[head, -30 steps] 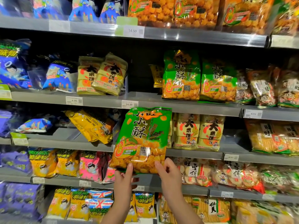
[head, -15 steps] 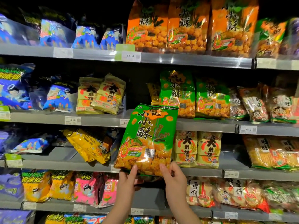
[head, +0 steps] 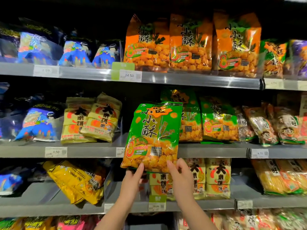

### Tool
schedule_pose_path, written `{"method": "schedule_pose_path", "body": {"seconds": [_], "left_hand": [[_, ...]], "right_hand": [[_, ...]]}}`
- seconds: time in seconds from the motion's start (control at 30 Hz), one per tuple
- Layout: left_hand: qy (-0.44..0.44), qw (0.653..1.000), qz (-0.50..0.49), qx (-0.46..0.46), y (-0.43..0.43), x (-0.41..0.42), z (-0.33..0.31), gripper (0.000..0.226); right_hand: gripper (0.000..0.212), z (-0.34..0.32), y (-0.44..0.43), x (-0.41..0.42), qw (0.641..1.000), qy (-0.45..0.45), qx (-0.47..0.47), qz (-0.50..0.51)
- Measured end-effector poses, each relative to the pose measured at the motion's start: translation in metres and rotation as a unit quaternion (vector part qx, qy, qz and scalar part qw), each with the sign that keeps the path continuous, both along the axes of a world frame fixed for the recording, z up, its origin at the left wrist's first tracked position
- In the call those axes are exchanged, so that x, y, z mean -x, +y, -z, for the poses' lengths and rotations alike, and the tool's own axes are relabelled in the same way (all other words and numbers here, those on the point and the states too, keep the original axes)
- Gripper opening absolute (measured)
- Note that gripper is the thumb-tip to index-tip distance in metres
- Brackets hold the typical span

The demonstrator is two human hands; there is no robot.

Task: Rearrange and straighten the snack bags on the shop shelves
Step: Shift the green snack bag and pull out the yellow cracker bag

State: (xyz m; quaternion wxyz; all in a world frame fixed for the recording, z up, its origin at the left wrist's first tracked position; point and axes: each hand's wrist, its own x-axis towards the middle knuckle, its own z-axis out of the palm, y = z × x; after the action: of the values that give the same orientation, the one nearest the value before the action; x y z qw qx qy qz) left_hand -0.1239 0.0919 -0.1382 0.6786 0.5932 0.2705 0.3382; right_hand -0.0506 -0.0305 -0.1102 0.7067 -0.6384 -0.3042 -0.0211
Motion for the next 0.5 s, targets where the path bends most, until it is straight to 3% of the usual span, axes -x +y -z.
{"method": "schedule_pose_path", "body": {"seconds": [0.17,0.43,0.5], "left_hand": [[0.036,0.998,0.035,-0.047,0.027,-0.017,-0.01,0.059],[0.049,0.988,0.084,-0.123,0.041,-0.045,-0.02,0.013],[0.051,0.985,0.096,-0.135,0.04,-0.052,-0.023,0.015]], "right_hand": [[0.039,-0.006,0.021,-0.019,1.0,0.002,-0.029,0.012],[0.041,-0.007,0.021,-0.046,0.992,0.034,-0.108,0.062],[0.041,-0.006,0.02,-0.055,0.989,0.038,-0.117,0.083]]}}
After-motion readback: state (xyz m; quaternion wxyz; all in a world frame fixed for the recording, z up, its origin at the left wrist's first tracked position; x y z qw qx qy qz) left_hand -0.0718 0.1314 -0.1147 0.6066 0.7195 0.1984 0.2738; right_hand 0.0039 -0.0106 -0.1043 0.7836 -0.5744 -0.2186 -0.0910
